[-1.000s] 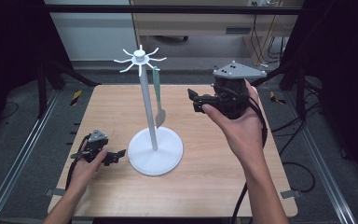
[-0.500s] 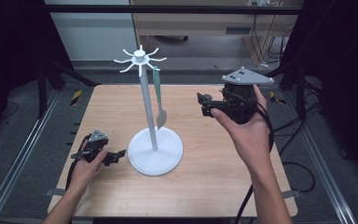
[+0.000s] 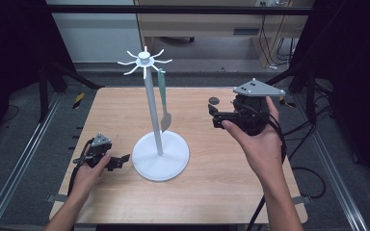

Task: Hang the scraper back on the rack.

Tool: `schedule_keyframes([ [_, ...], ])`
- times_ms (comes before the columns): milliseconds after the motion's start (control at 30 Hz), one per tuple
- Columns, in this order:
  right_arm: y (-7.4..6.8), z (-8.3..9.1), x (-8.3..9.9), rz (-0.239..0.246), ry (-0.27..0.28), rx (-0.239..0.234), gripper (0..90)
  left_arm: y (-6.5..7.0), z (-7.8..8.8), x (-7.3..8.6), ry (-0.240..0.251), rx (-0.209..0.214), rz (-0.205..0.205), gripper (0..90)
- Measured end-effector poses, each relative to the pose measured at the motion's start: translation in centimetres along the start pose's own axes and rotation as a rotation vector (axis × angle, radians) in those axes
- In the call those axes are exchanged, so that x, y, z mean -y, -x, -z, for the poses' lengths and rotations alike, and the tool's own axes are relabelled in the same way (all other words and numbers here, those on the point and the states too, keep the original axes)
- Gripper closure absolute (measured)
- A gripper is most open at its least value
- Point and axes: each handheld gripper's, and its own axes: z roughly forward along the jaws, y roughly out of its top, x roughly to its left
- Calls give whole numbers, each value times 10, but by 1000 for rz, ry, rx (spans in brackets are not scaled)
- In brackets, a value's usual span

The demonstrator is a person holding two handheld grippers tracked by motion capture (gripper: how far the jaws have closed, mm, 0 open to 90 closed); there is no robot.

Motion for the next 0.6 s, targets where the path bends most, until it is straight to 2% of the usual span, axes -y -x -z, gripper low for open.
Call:
schedule_keyframes([
  [300, -4, -5, 20, 7, -35, 12, 70, 0, 0, 0, -2, 0, -2, 41],
  [600, -3, -5, 35, 3, -37, 28, 64, 0, 0, 0, -2, 1, -2, 41],
])
